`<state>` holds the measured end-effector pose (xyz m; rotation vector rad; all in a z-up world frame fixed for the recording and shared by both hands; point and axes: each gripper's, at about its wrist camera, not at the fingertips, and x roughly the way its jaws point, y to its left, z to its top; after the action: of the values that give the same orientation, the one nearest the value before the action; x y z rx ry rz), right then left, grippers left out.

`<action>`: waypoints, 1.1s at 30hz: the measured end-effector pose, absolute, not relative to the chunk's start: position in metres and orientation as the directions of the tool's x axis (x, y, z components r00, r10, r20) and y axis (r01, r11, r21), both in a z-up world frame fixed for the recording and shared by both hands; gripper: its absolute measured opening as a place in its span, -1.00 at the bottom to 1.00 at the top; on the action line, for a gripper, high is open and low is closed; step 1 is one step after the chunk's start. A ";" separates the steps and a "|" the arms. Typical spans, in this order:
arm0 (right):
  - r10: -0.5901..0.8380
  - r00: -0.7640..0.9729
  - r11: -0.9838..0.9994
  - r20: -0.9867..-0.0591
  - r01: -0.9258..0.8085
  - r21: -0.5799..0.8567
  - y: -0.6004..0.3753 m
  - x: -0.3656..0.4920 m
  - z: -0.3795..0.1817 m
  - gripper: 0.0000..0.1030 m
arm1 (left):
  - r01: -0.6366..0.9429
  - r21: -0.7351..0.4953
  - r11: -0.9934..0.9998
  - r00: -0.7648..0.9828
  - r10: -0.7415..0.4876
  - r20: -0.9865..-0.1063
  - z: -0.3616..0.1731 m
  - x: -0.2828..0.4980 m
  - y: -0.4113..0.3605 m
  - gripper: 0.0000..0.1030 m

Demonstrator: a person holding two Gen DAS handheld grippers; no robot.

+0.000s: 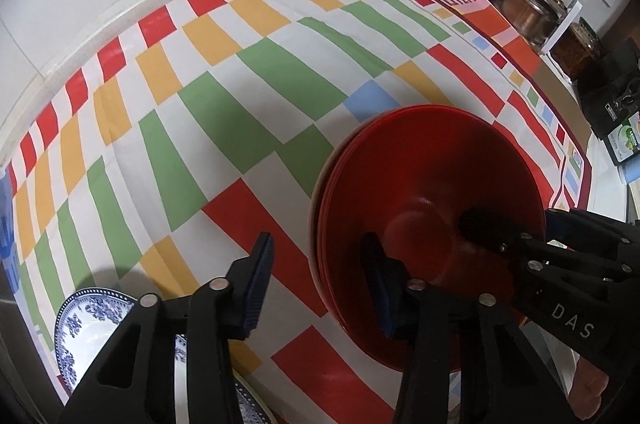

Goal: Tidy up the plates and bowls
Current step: 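Lift the nested bowls and carry them over the blue-floral plate stack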

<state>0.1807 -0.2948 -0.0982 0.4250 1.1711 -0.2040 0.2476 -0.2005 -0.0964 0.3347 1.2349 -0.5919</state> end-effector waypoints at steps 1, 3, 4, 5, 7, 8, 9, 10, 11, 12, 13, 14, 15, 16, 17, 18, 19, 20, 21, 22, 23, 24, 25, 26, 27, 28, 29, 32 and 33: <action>0.069 0.379 0.902 -0.923 0.371 0.219 -0.295 0.181 -0.099 -0.36 | 0.589 -0.079 0.804 0.200 -0.240 -0.950 -0.098 0.247 -0.201 -0.26; 0.081 0.370 0.901 -0.926 0.370 0.227 -0.294 0.181 -0.101 -0.36 | 0.589 -0.088 0.804 0.189 -0.243 -0.952 -0.099 0.247 -0.202 -0.31; 0.084 0.367 0.900 -0.926 0.370 0.229 -0.294 0.181 -0.102 -0.36 | 0.589 -0.095 0.802 0.182 -0.246 -0.952 -0.100 0.247 -0.202 -0.33; 0.086 0.364 0.901 -0.927 0.369 0.229 -0.293 0.181 -0.103 -0.36 | 0.590 -0.102 0.801 0.175 -0.250 -0.952 -0.101 0.247 -0.202 -0.34; 0.092 0.357 0.901 -0.930 0.368 0.231 -0.293 0.181 -0.104 -0.36 | 0.590 -0.116 0.799 0.162 -0.258 -0.952 -0.101 0.246 -0.204 -0.40; 0.098 0.354 0.900 -0.930 0.368 0.235 -0.293 0.181 -0.105 -0.36 | 0.589 -0.128 0.798 0.150 -0.263 -0.953 -0.102 0.246 -0.204 -0.41; 0.107 0.348 0.897 -0.931 0.370 0.241 -0.293 0.181 -0.107 -0.37 | 0.588 -0.137 0.797 0.142 -0.268 -0.953 -0.103 0.247 -0.205 -0.42; 0.117 0.348 0.894 -0.930 0.370 0.251 -0.294 0.181 -0.108 -0.37 | 0.584 -0.134 0.801 0.145 -0.266 -0.953 -0.103 0.246 -0.205 -0.42; 0.128 0.349 0.891 -0.928 0.371 0.263 -0.294 0.180 -0.108 -0.37 | 0.583 -0.131 0.802 0.150 -0.265 -0.953 -0.103 0.246 -0.206 -0.42; 0.128 0.349 0.890 -0.928 0.373 0.263 -0.294 0.181 -0.108 -0.37 | 0.582 -0.128 0.803 0.152 -0.263 -0.953 -0.103 0.246 -0.206 -0.42; 0.128 0.348 0.890 -0.929 0.373 0.262 -0.294 0.180 -0.108 -0.37 | 0.577 -0.129 0.807 0.154 -0.263 -0.953 -0.103 0.246 -0.206 -0.42; 0.125 0.347 0.890 -0.929 0.375 0.260 -0.294 0.180 -0.108 -0.38 | 0.570 -0.130 0.811 0.155 -0.262 -0.952 -0.103 0.246 -0.206 -0.42; 0.122 0.348 0.886 -0.929 0.385 0.261 -0.293 0.180 -0.107 -0.40 | 0.565 -0.131 0.815 0.156 -0.261 -0.953 -0.103 0.246 -0.206 -0.42; 0.119 0.349 0.883 -0.929 0.391 0.260 -0.293 0.179 -0.107 -0.41 | 0.557 -0.133 0.820 0.157 -0.261 -0.952 -0.103 0.246 -0.205 -0.42; 0.114 0.350 0.882 -0.930 0.395 0.257 -0.292 0.178 -0.106 -0.41 | 0.550 -0.134 0.825 0.159 -0.260 -0.952 -0.103 0.246 -0.205 -0.42; 0.111 0.350 0.881 -0.930 0.399 0.255 -0.292 0.178 -0.105 -0.42 | 0.544 -0.136 0.828 0.159 -0.261 -0.952 -0.103 0.246 -0.204 -0.42; 0.110 0.349 0.879 -0.931 0.403 0.255 -0.292 0.178 -0.104 -0.43 | 0.537 -0.138 0.832 0.159 -0.261 -0.952 -0.102 0.246 -0.203 -0.42; 0.110 0.348 0.876 -0.931 0.409 0.257 -0.292 0.177 -0.104 -0.44 | 0.533 -0.137 0.835 0.164 -0.260 -0.952 -0.101 0.246 -0.202 -0.42; 0.114 0.348 0.872 -0.930 0.413 0.262 -0.292 0.177 -0.103 -0.44 | 0.533 -0.134 0.835 0.168 -0.260 -0.951 -0.101 0.246 -0.201 -0.42; 0.118 0.349 0.870 -0.930 0.415 0.267 -0.292 0.176 -0.102 -0.45 | 0.532 -0.129 0.837 0.175 -0.259 -0.950 -0.099 0.245 -0.200 -0.42; 0.122 0.348 0.869 -0.930 0.415 0.269 -0.292 0.176 -0.101 -0.45 | 0.530 -0.127 0.838 0.180 -0.257 -0.949 -0.098 0.245 -0.199 -0.42; 0.126 0.346 0.868 -0.930 0.415 0.272 -0.291 0.177 -0.101 -0.45 | 0.529 -0.123 0.840 0.185 -0.256 -0.949 -0.096 0.245 -0.198 -0.42; 0.129 0.345 0.868 -0.930 0.414 0.274 -0.291 0.177 -0.100 -0.45 | 0.528 -0.120 0.841 0.190 -0.255 -0.948 -0.095 0.244 -0.197 -0.42; 0.132 0.344 0.867 -0.930 0.414 0.276 -0.290 0.177 -0.099 -0.45 | 0.524 -0.119 0.843 0.196 -0.255 -0.947 -0.092 0.244 -0.195 -0.42; 0.137 0.343 0.866 -0.929 0.414 0.280 -0.289 0.177 -0.098 -0.45 | 0.524 -0.117 0.844 0.200 -0.255 -0.946 -0.091 0.244 -0.194 -0.42; 0.139 0.344 0.866 -0.929 0.413 0.282 -0.289 0.177 -0.097 -0.45 | 0.524 -0.114 0.844 0.206 -0.256 -0.945 -0.089 0.244 -0.192 -0.42; 0.141 0.345 0.867 -0.928 0.409 0.284 -0.288 0.177 -0.095 -0.45 | 0.521 -0.115 0.846 0.211 -0.258 -0.943 -0.085 0.243 -0.189 -0.42; 0.140 0.352 0.876 -0.925 0.392 0.282 -0.282 0.177 -0.088 -0.45 | 0.507 -0.120 0.853 0.231 -0.269 -0.935 -0.076 0.240 -0.178 -0.42; 0.137 0.357 0.881 -0.924 0.384 0.278 -0.280 0.175 -0.084 -0.45 | 0.501 -0.120 0.857 0.238 -0.271 -0.933 -0.073 0.240 -0.174 -0.42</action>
<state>0.1747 -0.2796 -0.0840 0.4985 1.2094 -0.1682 0.2398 -0.1741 -0.0730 0.2203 1.2216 -0.5342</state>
